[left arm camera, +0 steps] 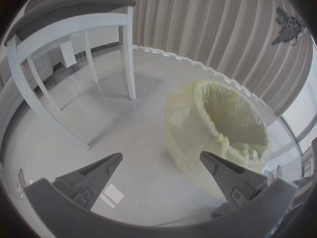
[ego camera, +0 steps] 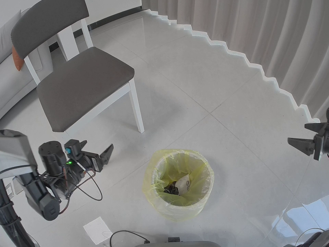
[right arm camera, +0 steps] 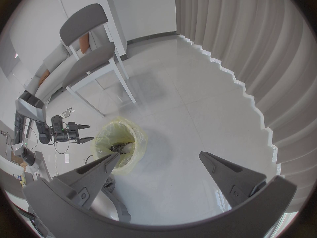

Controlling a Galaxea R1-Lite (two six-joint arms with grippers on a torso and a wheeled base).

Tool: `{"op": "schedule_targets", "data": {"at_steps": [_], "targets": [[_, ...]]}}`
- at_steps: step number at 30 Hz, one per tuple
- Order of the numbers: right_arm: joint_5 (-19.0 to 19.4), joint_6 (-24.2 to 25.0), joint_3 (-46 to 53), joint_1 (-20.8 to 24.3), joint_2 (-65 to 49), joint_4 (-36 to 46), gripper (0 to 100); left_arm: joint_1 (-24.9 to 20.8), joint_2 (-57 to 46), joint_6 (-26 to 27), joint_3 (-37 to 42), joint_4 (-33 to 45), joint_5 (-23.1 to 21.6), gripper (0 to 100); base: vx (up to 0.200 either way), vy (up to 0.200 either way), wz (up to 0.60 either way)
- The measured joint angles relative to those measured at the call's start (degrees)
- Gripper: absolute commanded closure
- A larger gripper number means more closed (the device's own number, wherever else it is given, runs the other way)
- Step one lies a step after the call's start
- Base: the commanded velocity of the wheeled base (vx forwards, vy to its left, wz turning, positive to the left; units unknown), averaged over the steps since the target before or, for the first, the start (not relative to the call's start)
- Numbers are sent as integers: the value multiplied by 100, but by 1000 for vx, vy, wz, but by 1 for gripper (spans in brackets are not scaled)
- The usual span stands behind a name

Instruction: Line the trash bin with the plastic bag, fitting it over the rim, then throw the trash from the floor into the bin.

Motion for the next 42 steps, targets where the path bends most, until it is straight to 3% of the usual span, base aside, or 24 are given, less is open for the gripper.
{"op": "schedule_targets", "data": {"at_steps": [7,19,27,36,39,42], "targets": [[68,561,1190,0,-1822,-449,0,40,-1855,-293,858,325,245,0,0,0,0],[273,935,2798,-187,-4408,-683,0,85,-5193,-583,1352,2708,512,0,0,0,0],[561,1250,3712,-356,-5460,-777,0,785,-7520,-569,1501,4376,371,0,0,0,0],[501,1696,4223,-468,-6059,-842,0,1584,-9781,-506,1556,7199,-100,0,0,0,0],[429,1759,4311,-490,-6166,-855,0,1735,-10185,-491,1569,7842,41,0,0,0,0],[276,1597,4344,-507,-6242,-869,0,1833,-10458,-458,1577,8299,477,0,0,0,0]]}}
